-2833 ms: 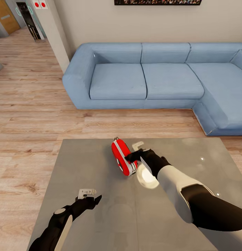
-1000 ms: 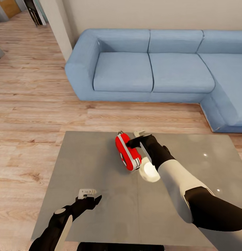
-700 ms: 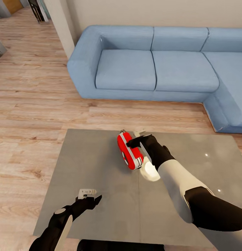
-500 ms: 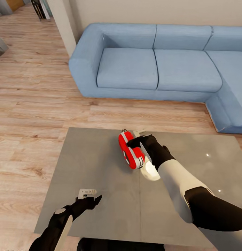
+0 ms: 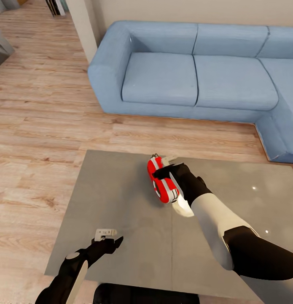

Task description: Turn on the radio receiver that's on the table in the living room.

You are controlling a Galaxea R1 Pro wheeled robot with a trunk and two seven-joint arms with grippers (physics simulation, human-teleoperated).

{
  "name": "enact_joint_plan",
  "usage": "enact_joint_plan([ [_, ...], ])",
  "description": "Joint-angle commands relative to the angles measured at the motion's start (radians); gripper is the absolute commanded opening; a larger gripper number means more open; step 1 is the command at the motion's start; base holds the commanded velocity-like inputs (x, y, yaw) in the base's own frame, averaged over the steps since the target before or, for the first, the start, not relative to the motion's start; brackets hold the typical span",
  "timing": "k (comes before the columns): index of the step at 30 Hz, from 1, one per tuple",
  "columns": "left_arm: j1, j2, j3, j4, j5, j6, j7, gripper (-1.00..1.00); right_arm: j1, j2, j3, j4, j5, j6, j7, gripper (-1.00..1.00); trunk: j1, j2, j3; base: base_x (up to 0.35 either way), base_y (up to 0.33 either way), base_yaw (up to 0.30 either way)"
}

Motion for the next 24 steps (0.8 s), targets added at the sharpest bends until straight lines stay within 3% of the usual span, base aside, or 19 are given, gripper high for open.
enact_joint_plan([
  [1,0.000,0.000,0.000,0.000,0.000,0.000,0.000,1.00,0.000,0.000,0.000,0.000,0.000,-0.001,0.001,1.00,0.000,0.000,-0.002,0.000,0.000,0.079],
  [18,0.000,0.002,0.000,0.001,0.001,0.000,0.000,1.00,0.000,0.000,-0.003,-0.002,0.005,-0.001,0.001,1.00,0.000,0.000,-0.006,0.000,0.000,0.012],
  [24,0.000,0.002,0.000,0.001,0.001,-0.001,0.000,1.00,0.000,0.000,-0.003,-0.003,0.005,0.000,-0.003,1.00,0.000,0.000,-0.006,0.000,0.000,-0.112],
])
